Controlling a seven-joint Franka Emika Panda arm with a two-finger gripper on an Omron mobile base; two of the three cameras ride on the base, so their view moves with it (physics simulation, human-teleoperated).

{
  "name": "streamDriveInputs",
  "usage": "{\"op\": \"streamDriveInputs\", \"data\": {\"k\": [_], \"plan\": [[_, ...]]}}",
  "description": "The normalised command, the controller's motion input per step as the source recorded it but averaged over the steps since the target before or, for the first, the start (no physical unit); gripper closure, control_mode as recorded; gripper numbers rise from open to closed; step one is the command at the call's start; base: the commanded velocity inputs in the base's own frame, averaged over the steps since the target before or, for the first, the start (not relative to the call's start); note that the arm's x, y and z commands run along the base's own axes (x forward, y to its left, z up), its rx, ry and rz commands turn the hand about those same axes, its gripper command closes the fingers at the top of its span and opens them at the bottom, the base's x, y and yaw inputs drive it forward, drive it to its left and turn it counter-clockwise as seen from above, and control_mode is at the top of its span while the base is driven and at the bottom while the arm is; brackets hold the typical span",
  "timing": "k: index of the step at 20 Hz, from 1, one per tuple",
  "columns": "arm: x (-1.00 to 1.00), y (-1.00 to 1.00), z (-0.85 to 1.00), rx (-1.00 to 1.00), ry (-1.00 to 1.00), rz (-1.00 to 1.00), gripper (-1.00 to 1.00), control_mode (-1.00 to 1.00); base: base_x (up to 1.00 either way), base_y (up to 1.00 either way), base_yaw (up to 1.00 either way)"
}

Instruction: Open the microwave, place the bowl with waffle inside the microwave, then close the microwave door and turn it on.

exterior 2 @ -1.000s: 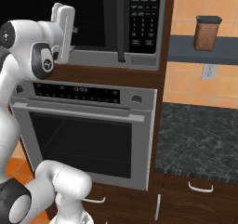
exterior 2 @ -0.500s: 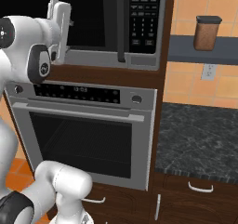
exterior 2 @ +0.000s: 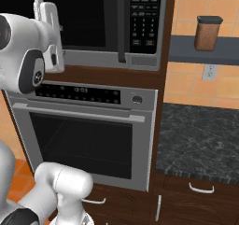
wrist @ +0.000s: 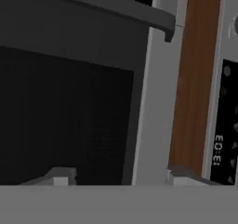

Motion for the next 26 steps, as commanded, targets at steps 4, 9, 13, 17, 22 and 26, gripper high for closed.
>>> {"op": "streamDriveInputs", "data": {"k": [4,9,13,17,22,26], "plan": [[-0.28,-0.07,0.03,-0.45,0.01,0.19,1.0,-1.0,0.0,0.0,0.0],[-0.42,-0.13,-0.02,-0.55,0.02,0.21,1.0,-1.0,0.0,0.0,0.0],[-0.55,-0.17,-0.12,-0.5,-0.01,0.22,1.0,-1.0,0.0,0.0,0.0],[-0.49,-0.01,0.0,-0.54,0.0,0.15,1.0,-1.0,0.0,0.0,0.0],[-0.3,-0.43,0.0,-0.37,0.0,0.09,1.0,-1.0,0.0,0.0,0.0],[-0.12,-0.5,0.04,-0.25,-0.05,0.01,1.0,-1.0,0.0,0.0,0.0]]}}
